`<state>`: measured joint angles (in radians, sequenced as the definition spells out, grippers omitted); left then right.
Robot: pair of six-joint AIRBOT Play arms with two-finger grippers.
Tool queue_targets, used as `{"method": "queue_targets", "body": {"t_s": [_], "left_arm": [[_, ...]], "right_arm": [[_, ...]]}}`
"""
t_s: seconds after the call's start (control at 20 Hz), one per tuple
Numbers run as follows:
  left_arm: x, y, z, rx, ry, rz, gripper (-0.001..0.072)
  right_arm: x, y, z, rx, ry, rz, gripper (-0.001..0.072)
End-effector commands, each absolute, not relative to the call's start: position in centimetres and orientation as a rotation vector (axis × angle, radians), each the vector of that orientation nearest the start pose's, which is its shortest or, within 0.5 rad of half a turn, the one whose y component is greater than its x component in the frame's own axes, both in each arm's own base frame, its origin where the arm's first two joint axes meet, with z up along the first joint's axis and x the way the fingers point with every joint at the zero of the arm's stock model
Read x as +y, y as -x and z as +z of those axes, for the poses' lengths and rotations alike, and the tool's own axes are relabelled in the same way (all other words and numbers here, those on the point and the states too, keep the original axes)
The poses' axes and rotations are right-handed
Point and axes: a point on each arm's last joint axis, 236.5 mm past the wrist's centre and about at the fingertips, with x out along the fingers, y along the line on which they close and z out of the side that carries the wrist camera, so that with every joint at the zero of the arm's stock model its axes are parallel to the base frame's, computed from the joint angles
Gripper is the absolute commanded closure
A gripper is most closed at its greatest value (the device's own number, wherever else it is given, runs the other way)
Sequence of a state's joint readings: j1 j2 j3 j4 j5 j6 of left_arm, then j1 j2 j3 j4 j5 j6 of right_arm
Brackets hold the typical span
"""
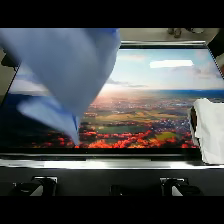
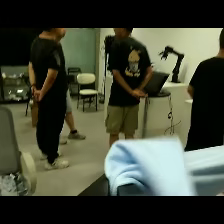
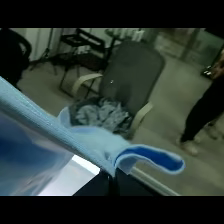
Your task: Fold the shirts.
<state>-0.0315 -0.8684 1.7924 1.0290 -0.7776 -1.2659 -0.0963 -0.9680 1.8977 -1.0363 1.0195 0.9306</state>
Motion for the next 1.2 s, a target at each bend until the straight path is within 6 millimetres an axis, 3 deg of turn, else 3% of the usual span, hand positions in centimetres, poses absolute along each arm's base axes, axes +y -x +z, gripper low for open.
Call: {"method": "queue_targets", "body": {"t_s": [0.0, 0.25, 0.35, 0.5, 0.6, 0.7, 0.8, 0.9, 1.05, 1.15], "left_arm": [[-9.7, -26.0, 57.3, -0.323, 0.079, -0.427, 0.0675], [-9.4, -26.6, 57.2, -0.322, 0.071, -0.412, 0.0674], [-8.9, -28.1, 56.5, -0.303, 0.045, -0.377, 0.0673], [-8.5, -33.2, 54.3, -0.244, 0.040, -0.342, 0.0673], [-8.6, -38.8, 51.3, -0.175, 0.060, -0.329, 0.0673], [-9.0, -45.4, 46.2, -0.071, 0.079, -0.320, 0.0672], [-9.8, -52.0, 39.4, 0.053, 0.097, -0.314, 0.0672], [-11.1, -57.1, 31.8, 0.176, 0.111, -0.315, 0.0671], [-14.4, -61.2, 20.9, 0.361, 0.115, -0.352, 0.0671], [-17.2, -61.4, 15.6, 0.475, 0.104, -0.397, 0.0670]], "right_arm": [[4.3, -28.8, 52.6, -0.127, 0.447, 0.186, 0.0667], [3.7, -28.3, 51.8, -0.085, 0.476, 0.166, 0.0667], [2.9, -29.2, 51.1, -0.048, 0.472, 0.141, 0.0667], [2.0, -32.6, 46.6, 0.123, 0.443, 0.158, 0.0667], [1.7, -36.2, 41.1, 0.308, 0.412, 0.206, 0.0667], [0.8, -39.9, 34.6, 0.519, 0.378, 0.230, 0.0667], [-0.6, -43.1, 27.3, 0.744, 0.335, 0.233, 0.0666], [-1.1, -45.7, 19.8, 0.945, 0.298, 0.267, 0.0666], [-1.3, -48.2, 10.0, 1.166, 0.216, 0.298, 0.0666], [-0.6, -48.7, 5.3, 1.266, 0.159, 0.337, 0.0667]]}}
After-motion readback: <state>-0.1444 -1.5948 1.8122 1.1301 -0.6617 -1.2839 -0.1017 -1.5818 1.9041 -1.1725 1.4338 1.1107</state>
